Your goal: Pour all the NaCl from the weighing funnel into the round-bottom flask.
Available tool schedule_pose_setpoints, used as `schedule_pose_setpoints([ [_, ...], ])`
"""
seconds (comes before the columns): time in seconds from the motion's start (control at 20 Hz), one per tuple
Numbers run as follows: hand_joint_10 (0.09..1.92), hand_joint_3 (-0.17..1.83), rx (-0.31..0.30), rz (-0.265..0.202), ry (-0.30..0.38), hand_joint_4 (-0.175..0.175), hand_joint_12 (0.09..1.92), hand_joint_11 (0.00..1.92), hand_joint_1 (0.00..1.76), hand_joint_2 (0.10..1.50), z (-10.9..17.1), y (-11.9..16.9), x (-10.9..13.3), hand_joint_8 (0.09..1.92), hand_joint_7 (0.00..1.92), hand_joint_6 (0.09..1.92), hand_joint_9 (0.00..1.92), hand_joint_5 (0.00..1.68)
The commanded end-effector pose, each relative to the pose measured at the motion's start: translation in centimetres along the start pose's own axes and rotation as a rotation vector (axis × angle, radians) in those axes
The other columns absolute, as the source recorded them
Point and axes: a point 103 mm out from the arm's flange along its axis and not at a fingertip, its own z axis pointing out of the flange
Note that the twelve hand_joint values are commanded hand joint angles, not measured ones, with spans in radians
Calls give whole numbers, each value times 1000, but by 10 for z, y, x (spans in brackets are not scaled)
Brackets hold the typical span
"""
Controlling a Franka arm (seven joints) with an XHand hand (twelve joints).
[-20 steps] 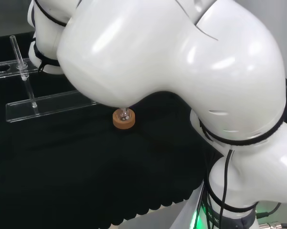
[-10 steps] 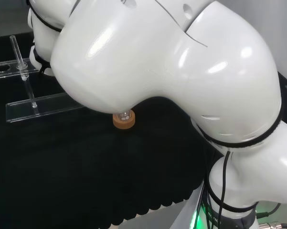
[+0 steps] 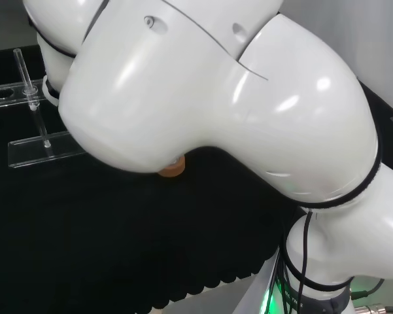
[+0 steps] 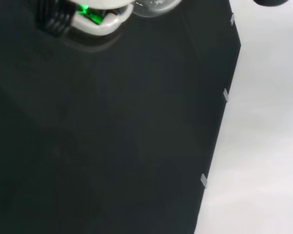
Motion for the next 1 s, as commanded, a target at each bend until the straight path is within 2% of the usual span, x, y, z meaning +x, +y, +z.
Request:
schedule_pose_setpoints([
  [0.05,87,422,-9,3,-47,175,621,1419,1124,756,-2,0,0,200,1487,446,1647,1348],
  [1.0,87,418,19,37,-156,175,619,1417,1124,760,-12,-1,6,195,1482,450,1640,1345],
])
